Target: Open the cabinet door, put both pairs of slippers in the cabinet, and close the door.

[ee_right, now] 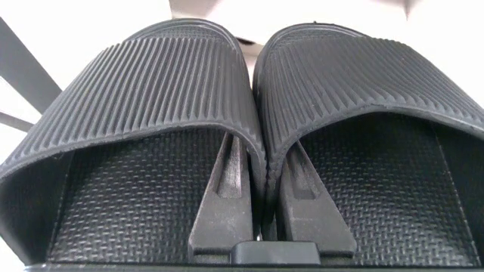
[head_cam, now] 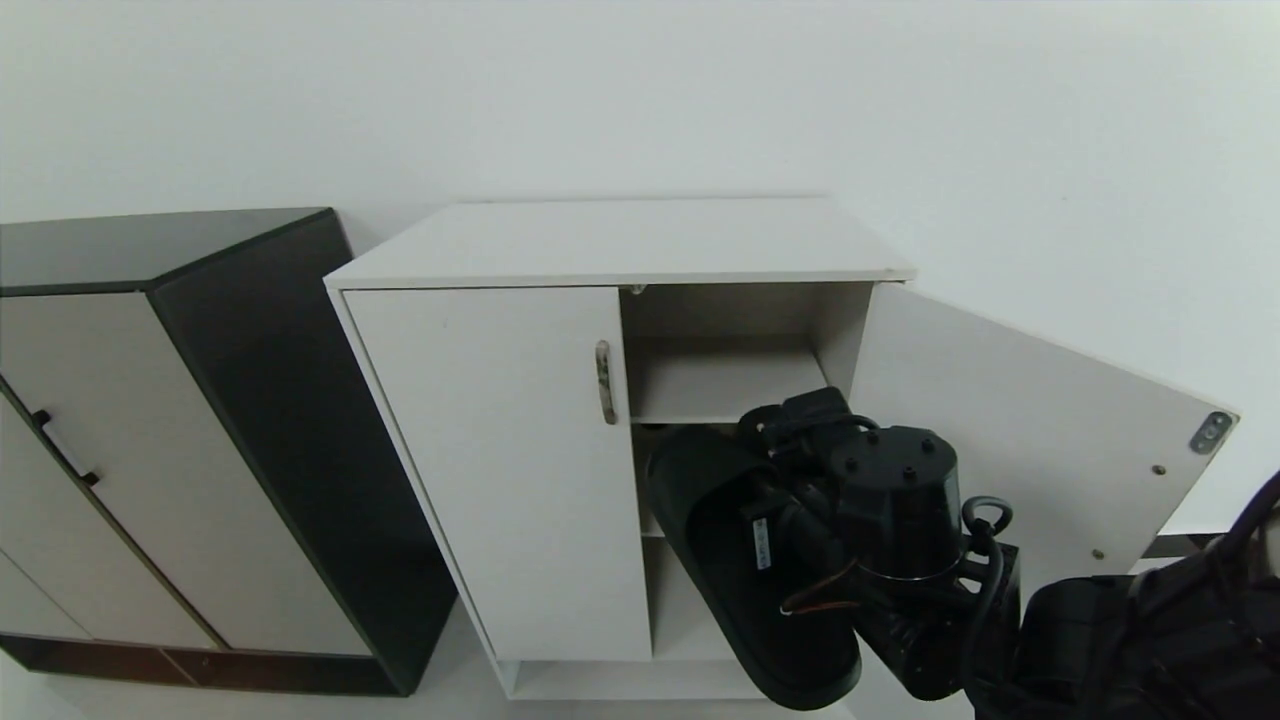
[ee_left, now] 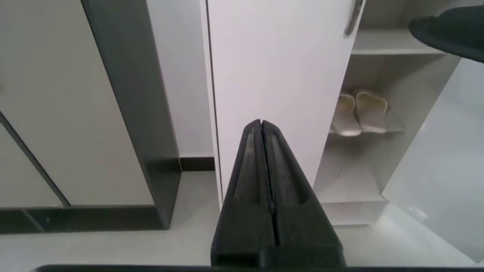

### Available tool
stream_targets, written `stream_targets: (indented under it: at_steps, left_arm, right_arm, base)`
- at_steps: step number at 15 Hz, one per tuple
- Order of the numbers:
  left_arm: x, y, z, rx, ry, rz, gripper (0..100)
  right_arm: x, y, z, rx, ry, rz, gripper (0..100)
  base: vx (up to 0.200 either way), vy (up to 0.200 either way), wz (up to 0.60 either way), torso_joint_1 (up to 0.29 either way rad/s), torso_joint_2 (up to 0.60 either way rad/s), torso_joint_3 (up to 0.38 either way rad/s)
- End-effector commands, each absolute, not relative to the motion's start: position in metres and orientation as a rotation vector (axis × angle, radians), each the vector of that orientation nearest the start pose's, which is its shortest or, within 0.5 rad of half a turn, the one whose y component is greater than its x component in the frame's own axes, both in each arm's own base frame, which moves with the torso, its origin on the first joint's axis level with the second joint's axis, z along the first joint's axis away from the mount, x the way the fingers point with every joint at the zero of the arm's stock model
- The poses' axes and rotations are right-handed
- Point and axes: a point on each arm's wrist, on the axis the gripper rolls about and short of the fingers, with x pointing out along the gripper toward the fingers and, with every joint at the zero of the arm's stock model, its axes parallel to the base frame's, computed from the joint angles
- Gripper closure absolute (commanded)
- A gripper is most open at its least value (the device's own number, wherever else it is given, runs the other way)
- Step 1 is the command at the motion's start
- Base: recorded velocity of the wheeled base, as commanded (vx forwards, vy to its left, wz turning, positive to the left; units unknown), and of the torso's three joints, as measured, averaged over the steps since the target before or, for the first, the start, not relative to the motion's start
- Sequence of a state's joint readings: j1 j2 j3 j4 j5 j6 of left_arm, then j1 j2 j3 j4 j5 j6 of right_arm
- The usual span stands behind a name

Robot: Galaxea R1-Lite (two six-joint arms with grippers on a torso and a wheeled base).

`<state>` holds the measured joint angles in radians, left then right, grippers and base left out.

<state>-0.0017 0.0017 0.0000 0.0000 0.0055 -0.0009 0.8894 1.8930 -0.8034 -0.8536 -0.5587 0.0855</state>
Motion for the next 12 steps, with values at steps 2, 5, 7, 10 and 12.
stream_targets:
  at_steps: [2, 5, 7, 10, 12]
  left_arm:
    - [-0.0227, 0.0002, 0.0755, -0.002, 0.002, 0.005, 100]
    - [-0.0227, 0.0002, 0.0755, -0.002, 0.002, 0.005, 100]
    - [-0.0227, 0.0002, 0.0755, -0.002, 0.002, 0.005, 100]
    - [-0.0227, 0.0002, 0.0755, -0.002, 0.002, 0.005, 100]
    - [-0.0227, 0.0002, 0.0755, -0.002, 0.002, 0.005, 100]
  right_arm:
    - [0.2227, 0.2558, 0.1404, -0.077, 0.193, 0.322, 100]
    - [0.2225, 0.2556, 0.14, -0.078, 0.195, 0.322, 100]
    - [0.2227, 0.2558, 0.1405, -0.078, 0.192, 0.322, 100]
    - [0.2281, 0.2558, 0.141, -0.079, 0.173, 0.309, 100]
    - [0.2323, 0.2604, 0.1486, -0.071, 0.121, 0.301, 100]
  base:
    - [0.0, 0.0, 0.0, -0.139, 0.47, 0.33]
    - [0.0, 0.0, 0.0, -0.102, 0.45, 0.344]
    - [0.0, 0.0, 0.0, -0.083, 0.45, 0.369]
    - [0.0, 0.0, 0.0, -0.038, 0.27, 0.224]
    - [0.0, 0.0, 0.0, -0.01, 0.07, 0.061]
